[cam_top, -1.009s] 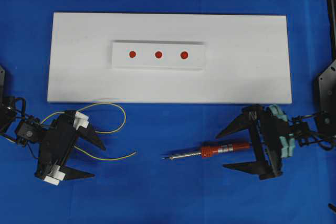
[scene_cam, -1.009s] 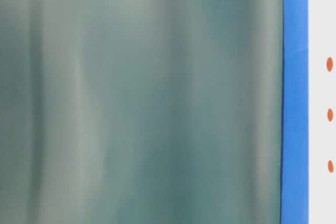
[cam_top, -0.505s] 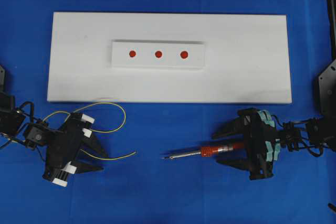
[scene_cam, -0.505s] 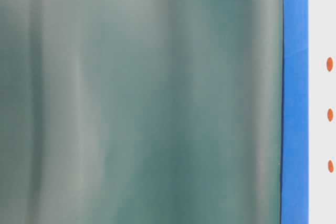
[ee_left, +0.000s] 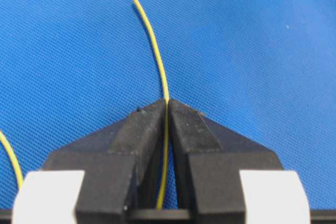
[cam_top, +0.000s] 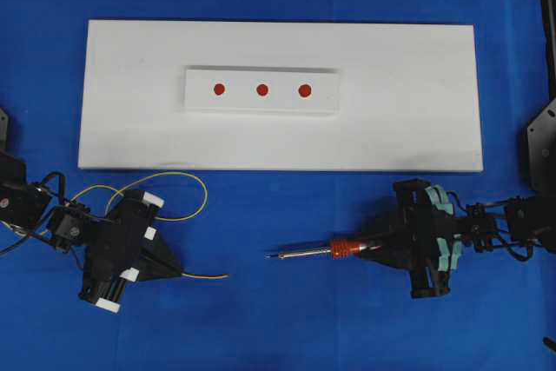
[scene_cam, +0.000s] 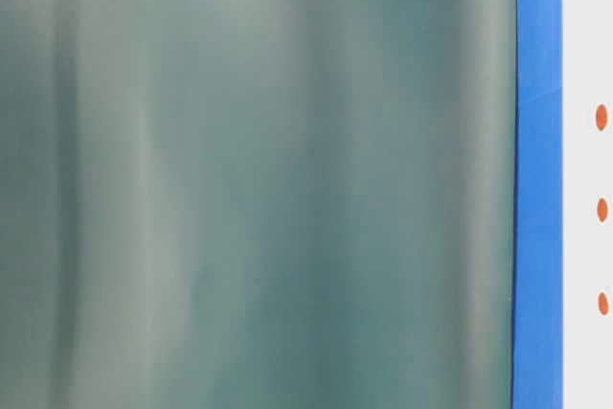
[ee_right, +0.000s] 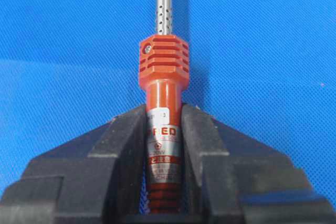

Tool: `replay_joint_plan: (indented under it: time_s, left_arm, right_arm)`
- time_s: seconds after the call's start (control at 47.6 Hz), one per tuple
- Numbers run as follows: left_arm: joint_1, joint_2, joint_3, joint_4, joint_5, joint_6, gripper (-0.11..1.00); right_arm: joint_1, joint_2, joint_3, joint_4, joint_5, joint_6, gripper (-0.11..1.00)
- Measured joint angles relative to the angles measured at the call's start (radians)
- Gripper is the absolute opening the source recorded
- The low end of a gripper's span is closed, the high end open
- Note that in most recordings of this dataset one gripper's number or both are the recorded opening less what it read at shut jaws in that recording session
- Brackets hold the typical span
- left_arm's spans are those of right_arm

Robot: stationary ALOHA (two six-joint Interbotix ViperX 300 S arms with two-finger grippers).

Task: Touch the tip of the soldering iron to the tip of the solder at the mark.
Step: 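Close left gripper on solder wire, right gripper on iron handle, then lift both tools and bring them over the red dots on the strip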

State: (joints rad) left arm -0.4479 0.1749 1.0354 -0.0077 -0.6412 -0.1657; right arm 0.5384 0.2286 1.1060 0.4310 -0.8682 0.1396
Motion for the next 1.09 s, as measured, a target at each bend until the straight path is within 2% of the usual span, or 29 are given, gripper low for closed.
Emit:
replay_joint_plan:
  time_s: [0.147,0.252,0.399,0.631,0.736,0.946,1.093]
  left_arm:
    - [0.005,-0.020,-0.003,-0.002,0.021,-0.009,0.03]
    - [0.006,-0.077,-0.003,-0.002,0.092,-0.023,0.03]
    - [0.014,-0.195,-0.008,-0.002,0.249,-0.031,0.03]
    - [0.048,-0.394,-0.055,-0.002,0.568,-0.034,0.03]
    - [0.063,-0.459,-0.071,0.000,0.657,-0.034,0.03]
    - [0.091,-0.508,-0.072,0.000,0.703,-0.034,0.03]
    - [0.141,-0.508,-0.091,0.000,0.729,-0.066,0.03]
  right_arm:
    - [-0.002,-0.021,-0.003,0.000,0.037,0.002,0.06]
    - [-0.003,-0.091,-0.003,0.000,0.104,-0.003,0.06]
    - [-0.025,-0.227,-0.003,-0.002,0.255,-0.038,0.06]
    - [-0.098,-0.448,-0.032,0.000,0.545,-0.110,0.06]
    - [-0.129,-0.517,-0.058,0.000,0.655,-0.143,0.06]
    - [-0.186,-0.554,-0.103,-0.002,0.787,-0.173,0.06]
    - [-0.244,-0.554,-0.124,-0.002,0.848,-0.176,0.06]
